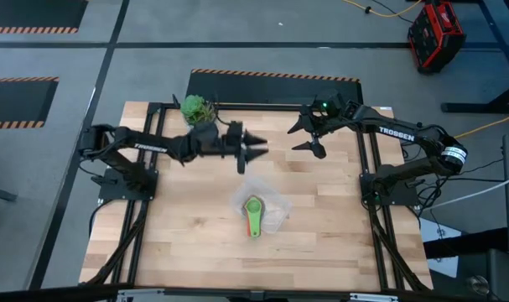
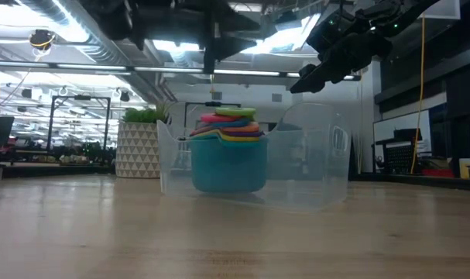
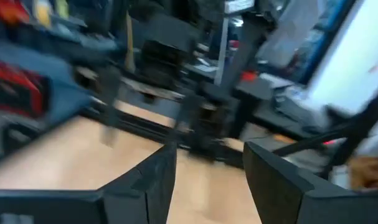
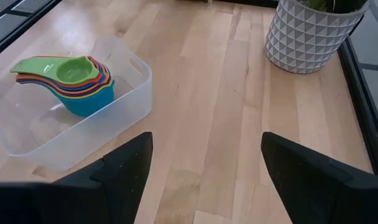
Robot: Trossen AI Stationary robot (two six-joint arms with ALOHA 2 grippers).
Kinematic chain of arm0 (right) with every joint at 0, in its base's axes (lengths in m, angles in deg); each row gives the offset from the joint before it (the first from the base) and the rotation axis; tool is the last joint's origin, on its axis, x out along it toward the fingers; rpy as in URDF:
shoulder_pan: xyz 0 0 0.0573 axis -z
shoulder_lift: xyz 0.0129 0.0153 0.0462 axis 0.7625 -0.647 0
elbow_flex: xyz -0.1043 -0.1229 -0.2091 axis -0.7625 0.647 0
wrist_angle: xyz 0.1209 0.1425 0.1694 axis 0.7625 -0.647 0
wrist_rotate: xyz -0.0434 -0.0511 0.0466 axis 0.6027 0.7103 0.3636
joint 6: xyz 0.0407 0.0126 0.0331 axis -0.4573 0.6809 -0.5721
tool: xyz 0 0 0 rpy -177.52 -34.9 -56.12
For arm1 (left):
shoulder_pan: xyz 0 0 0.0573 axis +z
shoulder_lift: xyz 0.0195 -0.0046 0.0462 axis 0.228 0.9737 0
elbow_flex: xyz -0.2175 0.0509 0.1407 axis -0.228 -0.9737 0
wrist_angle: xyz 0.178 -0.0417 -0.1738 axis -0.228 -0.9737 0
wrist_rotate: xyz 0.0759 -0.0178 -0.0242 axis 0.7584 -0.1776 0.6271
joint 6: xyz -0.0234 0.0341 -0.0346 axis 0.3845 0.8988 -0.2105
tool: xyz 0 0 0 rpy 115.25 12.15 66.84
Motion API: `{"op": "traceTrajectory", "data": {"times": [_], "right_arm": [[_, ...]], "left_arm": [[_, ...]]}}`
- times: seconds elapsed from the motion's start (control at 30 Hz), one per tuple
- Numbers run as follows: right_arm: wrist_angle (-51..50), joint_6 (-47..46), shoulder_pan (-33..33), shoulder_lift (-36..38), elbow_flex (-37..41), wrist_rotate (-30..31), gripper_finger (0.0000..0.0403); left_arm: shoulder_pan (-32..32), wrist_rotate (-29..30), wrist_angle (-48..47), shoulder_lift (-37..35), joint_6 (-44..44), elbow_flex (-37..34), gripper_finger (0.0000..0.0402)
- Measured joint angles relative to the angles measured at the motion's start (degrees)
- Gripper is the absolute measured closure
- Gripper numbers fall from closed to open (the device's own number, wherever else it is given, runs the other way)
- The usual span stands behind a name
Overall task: Nest measuring cups in basket
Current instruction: Return to Home Position
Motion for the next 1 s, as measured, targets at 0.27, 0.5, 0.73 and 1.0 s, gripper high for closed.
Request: {"op": "traceTrajectory", "data": {"times": [0.27,0.5,0.73,1.0], "right_arm": [[0.0,0.0,-0.2,0.0,0.0,0.0,0.0098],[0.0,0.0,-0.2,0.0,0.0,0.0,0.0098],[-0.1,0.0,-0.2,0.0,0.0,0.0,0.0098],[0.0,0.0,-0.2,0.0,0.0,0.0,0.0098]], "left_arm": [[8.4,-9.7,-4.1,-4.3,9.3,0.0,0.0222],[11.3,-12.5,-23.0,-18.7,17.8,0.0,0.0223],[10.7,-12.2,-41.8,-33.0,28.5,0.0,0.0223],[10.7,-11.9,-46.5,-44.3,28.9,-6.7,0.0223]]}}
